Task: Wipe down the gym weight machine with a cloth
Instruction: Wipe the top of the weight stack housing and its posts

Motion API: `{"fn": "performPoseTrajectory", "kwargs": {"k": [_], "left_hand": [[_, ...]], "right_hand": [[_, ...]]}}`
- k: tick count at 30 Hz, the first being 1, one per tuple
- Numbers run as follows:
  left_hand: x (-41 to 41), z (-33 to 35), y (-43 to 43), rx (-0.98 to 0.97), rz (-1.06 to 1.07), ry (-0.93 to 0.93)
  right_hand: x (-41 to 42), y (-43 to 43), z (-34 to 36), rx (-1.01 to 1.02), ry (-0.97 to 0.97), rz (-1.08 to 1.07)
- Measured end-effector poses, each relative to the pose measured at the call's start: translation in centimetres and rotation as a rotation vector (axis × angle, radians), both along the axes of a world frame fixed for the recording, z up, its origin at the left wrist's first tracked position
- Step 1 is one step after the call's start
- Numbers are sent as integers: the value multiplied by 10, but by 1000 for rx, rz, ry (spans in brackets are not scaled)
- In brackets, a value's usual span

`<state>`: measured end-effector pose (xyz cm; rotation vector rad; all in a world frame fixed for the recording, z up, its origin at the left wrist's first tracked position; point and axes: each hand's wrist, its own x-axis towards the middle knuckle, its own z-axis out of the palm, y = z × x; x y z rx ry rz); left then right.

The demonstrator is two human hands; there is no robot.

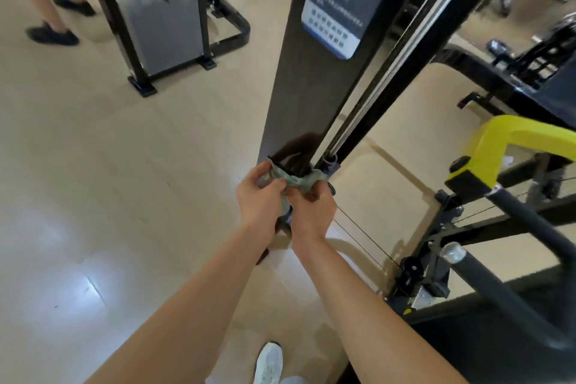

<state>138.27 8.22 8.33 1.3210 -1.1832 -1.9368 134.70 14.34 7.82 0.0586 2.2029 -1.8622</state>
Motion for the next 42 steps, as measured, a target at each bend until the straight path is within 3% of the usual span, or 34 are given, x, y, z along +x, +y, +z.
{"fn": "performPoseTrajectory", "kwargs": {"k": [7, 14, 22, 33, 42], "left_hand": [[4, 67, -12, -127, -52, 34], [7, 115, -45, -303, -95, 82], [10, 155, -104, -504, -428, 164], [-11, 149, -162, -460, -791, 304], [-17, 129, -184, -418, -1061, 318]], "right_hand": [[2, -2, 58, -88, 102, -62], [14, -22, 102, -49, 193, -191], [34, -57, 153, -36, 318, -456], [49, -82, 168, 94, 375, -637], [49, -109, 143, 19, 330, -758]]}}
